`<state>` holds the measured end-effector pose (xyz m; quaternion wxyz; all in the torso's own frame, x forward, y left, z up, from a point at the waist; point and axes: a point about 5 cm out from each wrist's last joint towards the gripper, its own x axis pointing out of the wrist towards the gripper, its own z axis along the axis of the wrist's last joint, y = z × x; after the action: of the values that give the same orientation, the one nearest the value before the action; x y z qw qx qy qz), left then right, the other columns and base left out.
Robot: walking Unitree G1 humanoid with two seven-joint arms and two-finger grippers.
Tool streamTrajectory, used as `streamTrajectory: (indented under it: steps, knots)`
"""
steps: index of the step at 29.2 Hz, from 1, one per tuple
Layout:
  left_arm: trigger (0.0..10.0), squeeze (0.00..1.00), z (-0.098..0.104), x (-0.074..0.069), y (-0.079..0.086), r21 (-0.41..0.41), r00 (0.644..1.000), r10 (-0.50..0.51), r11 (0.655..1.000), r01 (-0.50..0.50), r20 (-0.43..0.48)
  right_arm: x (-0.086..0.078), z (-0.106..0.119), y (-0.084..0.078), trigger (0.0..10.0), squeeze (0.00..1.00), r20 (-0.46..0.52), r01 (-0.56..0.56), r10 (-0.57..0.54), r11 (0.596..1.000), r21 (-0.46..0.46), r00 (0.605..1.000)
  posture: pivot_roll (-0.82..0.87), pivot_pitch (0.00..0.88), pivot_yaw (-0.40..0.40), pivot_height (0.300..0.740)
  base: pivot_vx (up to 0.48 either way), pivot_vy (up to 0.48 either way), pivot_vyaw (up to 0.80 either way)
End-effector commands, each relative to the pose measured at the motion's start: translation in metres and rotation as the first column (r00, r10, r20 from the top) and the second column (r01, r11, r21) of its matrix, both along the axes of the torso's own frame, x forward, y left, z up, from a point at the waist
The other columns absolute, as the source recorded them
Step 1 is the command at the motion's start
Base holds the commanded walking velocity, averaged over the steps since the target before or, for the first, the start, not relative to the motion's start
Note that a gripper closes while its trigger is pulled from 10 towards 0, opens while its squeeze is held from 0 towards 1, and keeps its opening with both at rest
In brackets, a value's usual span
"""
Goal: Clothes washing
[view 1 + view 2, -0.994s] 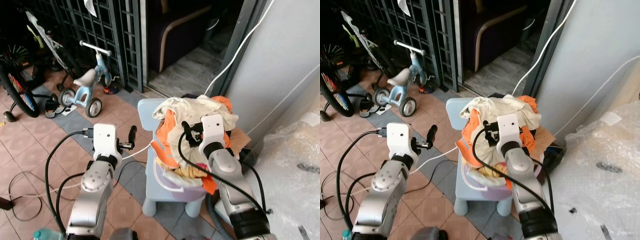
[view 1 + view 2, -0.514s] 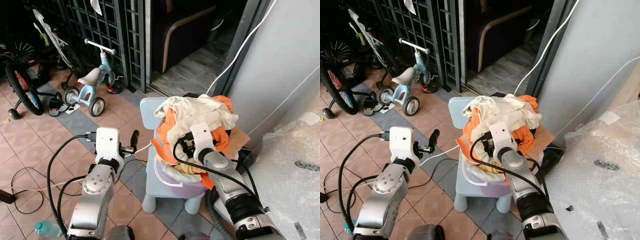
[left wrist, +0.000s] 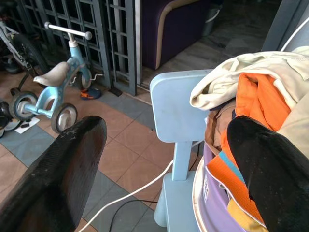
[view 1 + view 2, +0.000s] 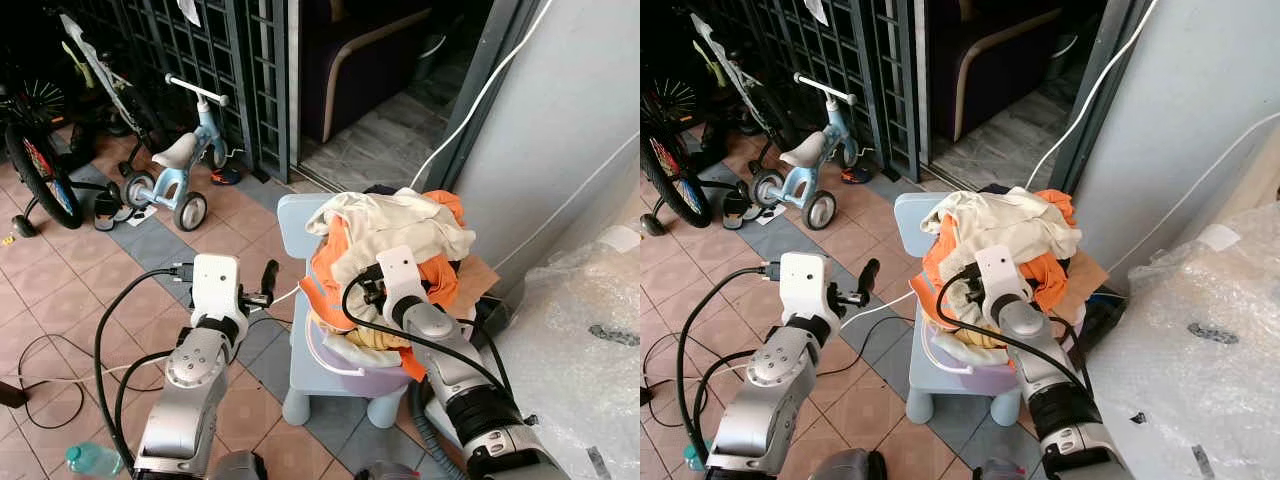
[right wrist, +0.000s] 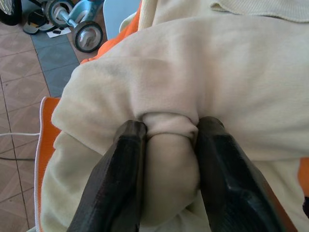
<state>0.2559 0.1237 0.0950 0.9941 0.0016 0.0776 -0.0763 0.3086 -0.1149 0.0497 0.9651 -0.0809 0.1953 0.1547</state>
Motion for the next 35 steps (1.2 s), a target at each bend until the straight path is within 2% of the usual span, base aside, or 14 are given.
streamTrajectory:
  steps: [1, 5, 9, 11, 17, 22, 23, 25, 28, 30, 31, 32, 35]
  knots:
    - [10.0, 0.0, 0.002, 0.001, 0.0, 0.011, 1.0, 0.005, 1.0, -0.005, 0.002, -0.004, -0.007, -0.002, 0.0, 0.0, -0.034, 0.014, -0.014, 1.0, 0.0, 0.999, -0.02, 0.041, -0.009, 0.74, 0.0, 0.0, 0.0]
    - [10.0, 0.0, 0.002, 0.001, 0.0, 0.008, 1.0, 0.008, 1.0, -0.008, 0.002, -0.003, -0.007, -0.002, 0.0, 0.0, -0.032, 0.014, -0.014, 1.0, 0.002, 0.999, -0.02, 0.041, -0.013, 0.74, 0.0, 0.0, 0.0]
    - [10.0, 0.0, 0.002, 0.002, 0.0, 0.004, 1.0, 0.011, 1.0, -0.011, 0.002, 0.002, 0.001, -0.001, 0.0, 0.0, 0.01, 0.034, -0.034, 0.999, 0.025, 0.999, -0.02, 0.042, -0.012, 0.74, 0.0, 0.0, 0.0]
    - [10.0, 0.0, 0.002, 0.002, 0.001, -0.03, 1.0, 0.023, 0.999, -0.024, -0.012, 0.003, 0.004, 0.001, 0.0, 0.0, 0.029, 0.032, -0.033, 0.999, 0.039, 0.999, -0.01, 0.044, -0.008, 0.74, 0.0, 0.0, 0.0]
    - [10.0, 0.0, 0.002, 0.001, 0.0, -0.029, 0.999, 0.037, 0.999, -0.037, -0.007, 0.003, 0.017, -0.001, 0.0, 0.0, 0.127, 0.042, -0.048, 0.998, 0.052, 0.991, -0.01, 0.045, -0.021, 0.74, 0.0, 0.0, 0.0]
    - [10.0, 0.0, 0.004, 0.004, 0.0, -0.022, 0.999, 0.049, 0.999, -0.049, 0.004, 0.006, 0.048, 0.001, 0.0, 0.0, 0.295, 0.022, -0.054, 0.994, 0.111, 0.954, -0.01, 0.043, -0.02, 0.74, 0.0, 0.0, 0.0]
    - [10.0, 0.0, 0.004, 0.004, 0.0, -0.022, 0.999, 0.049, 0.999, -0.049, 0.004, 0.006, 0.048, 0.001, 0.0, 0.0, 0.295, 0.022, -0.054, 0.994, 0.111, 0.954, -0.01, 0.043, -0.02, 0.74, 0.0, 0.0, 0.0]
    - [10.0, 0.0, 0.007, 0.005, 0.0, -0.021, 0.999, 0.049, 0.999, -0.048, 0.018, 0.004, 0.07, -0.001, 0.0, 0.0, 0.406, 0.016, -0.053, 0.996, 0.093, 0.912, -0.01, 0.043, -0.014, 0.74, 0.0, 0.0, 0.0]
    - [10.0, 0.0, 0.008, 0.008, 0.0, -0.018, 0.999, 0.05, 0.999, -0.049, 0.021, -0.001, 0.089, -0.01, 0.0, 0.0, 0.491, 0.059, -0.104, 0.993, 0.105, 0.865, -0.02, 0.041, -0.009, 0.74, 0.0, 0.0, 0.0]
    - [10.0, 0.0, 0.008, 0.008, -0.002, -0.027, 0.999, 0.045, 0.999, -0.045, 0.021, -0.004, 0.097, -0.017, 0.0, 0.0, 0.53, 0.098, -0.133, 0.991, 0.094, 0.837, -0.03, 0.041, -0.007, 0.74, 0.0, 0.0, 0.0]
    - [10.0, 0.0, 0.008, 0.008, -0.004, -0.05, 0.999, 0.035, 0.998, -0.035, 0.015, -0.006, 0.103, -0.024, 0.0, 0.0, 0.583, 0.139, -0.139, 0.989, 0.045, 0.8, -0.03, 0.039, -0.004, 0.74, 0.0, 0.0, 0.0]
    - [10.0, 0.0, 0.008, 0.008, -0.006, -0.059, 0.999, 0.03, 0.998, -0.029, 0.012, -0.008, 0.106, -0.027, 0.0, 0.0, 0.612, 0.158, -0.136, 0.987, 0.018, 0.779, -0.03, 0.039, -0.004, 0.74, 0.0, 0.0, 0.0]
    - [10.0, 0.0, 0.008, 0.009, -0.009, -0.062, 1.0, 0.016, 0.998, -0.016, 0.011, -0.011, 0.108, -0.033, 0.0, 0.0, 0.645, 0.194, -0.133, 0.981, -0.025, 0.753, -0.04, 0.034, 0.001, 0.74, 0.0, 0.0, 0.0]
